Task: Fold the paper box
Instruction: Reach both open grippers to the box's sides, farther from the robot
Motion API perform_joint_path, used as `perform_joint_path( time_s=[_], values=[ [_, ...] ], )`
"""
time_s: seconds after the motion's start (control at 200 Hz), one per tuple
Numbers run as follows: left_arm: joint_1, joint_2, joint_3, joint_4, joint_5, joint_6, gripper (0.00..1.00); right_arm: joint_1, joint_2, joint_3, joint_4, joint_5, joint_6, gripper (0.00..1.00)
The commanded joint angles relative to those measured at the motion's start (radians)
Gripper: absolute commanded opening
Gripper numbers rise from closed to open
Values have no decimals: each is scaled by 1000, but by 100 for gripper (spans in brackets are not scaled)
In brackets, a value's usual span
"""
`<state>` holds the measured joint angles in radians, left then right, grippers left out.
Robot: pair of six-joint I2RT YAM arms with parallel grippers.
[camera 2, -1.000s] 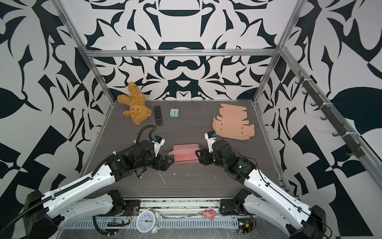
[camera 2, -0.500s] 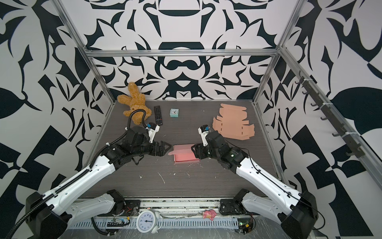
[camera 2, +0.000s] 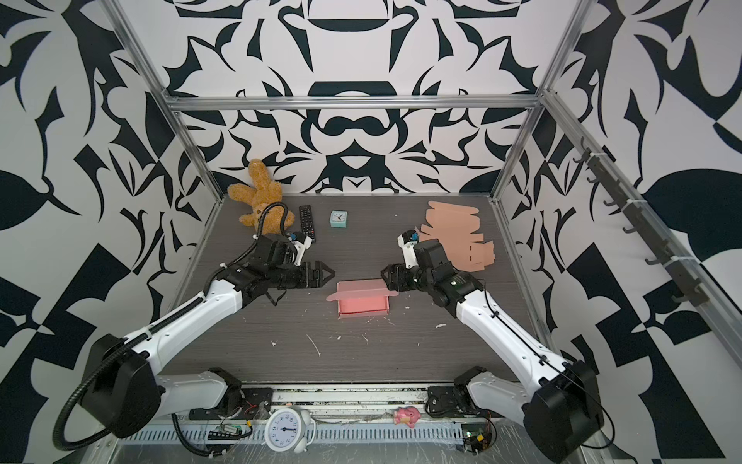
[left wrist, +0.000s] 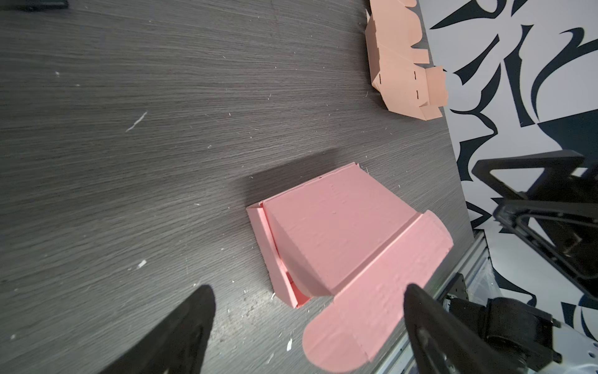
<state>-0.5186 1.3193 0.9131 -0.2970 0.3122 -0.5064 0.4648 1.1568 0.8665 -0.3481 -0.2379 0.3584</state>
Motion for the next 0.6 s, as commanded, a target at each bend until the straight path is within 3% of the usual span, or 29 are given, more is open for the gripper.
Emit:
perform_joint_path(
  time_s=[0.0,0.595],
  values=[
    [5,45,34,33,33,-18,94,-13,27,40,63,-42,-14,73],
    [6,169,-24,122,69,-44,96,-19,179,-23,189,-51,40,69]
  ],
)
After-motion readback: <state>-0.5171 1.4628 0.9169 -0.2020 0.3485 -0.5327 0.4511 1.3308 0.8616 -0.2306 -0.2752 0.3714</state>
